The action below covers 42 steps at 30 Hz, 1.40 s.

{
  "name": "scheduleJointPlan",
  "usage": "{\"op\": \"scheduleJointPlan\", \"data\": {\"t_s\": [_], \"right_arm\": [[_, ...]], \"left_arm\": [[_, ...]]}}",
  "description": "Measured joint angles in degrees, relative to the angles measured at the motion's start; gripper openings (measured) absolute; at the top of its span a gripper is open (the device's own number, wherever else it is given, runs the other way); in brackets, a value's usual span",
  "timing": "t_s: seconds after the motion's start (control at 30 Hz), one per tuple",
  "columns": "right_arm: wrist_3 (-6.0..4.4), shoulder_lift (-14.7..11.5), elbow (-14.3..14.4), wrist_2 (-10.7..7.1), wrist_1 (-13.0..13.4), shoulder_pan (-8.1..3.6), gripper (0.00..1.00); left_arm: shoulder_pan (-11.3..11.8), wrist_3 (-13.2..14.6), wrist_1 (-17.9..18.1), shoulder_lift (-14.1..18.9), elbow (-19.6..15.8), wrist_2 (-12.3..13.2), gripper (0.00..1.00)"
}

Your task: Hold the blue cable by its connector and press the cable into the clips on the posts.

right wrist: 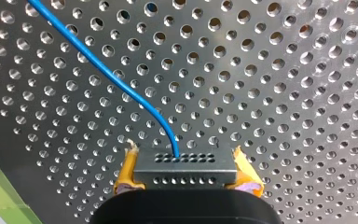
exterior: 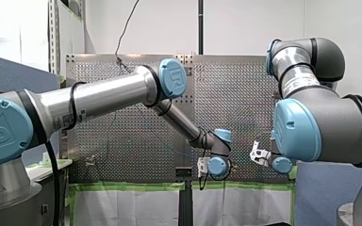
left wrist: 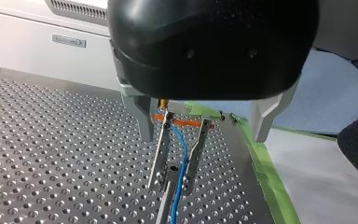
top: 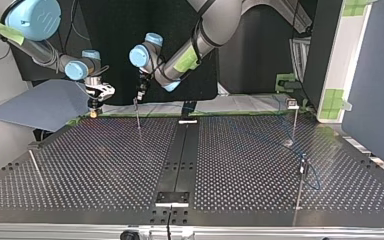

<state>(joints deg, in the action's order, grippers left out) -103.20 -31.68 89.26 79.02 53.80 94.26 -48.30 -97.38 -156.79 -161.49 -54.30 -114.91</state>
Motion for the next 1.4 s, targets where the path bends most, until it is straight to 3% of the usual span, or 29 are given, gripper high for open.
{"op": "scheduleJointPlan", "data": {"t_s": [1.07,1.4], "right_arm": [[0.08,-0.01,-0.07,-0.16,0.02,0.01,0.0],[0.09,-0.01,-0.09,-0.17,-0.13,0.23,0.0]], "left_arm": [[0.27,-0.01,-0.12,0.0,0.18,-0.06,1.0],[-0.32,0.5,-1.62,2.25,-2.82,-1.37,1.0]]}}
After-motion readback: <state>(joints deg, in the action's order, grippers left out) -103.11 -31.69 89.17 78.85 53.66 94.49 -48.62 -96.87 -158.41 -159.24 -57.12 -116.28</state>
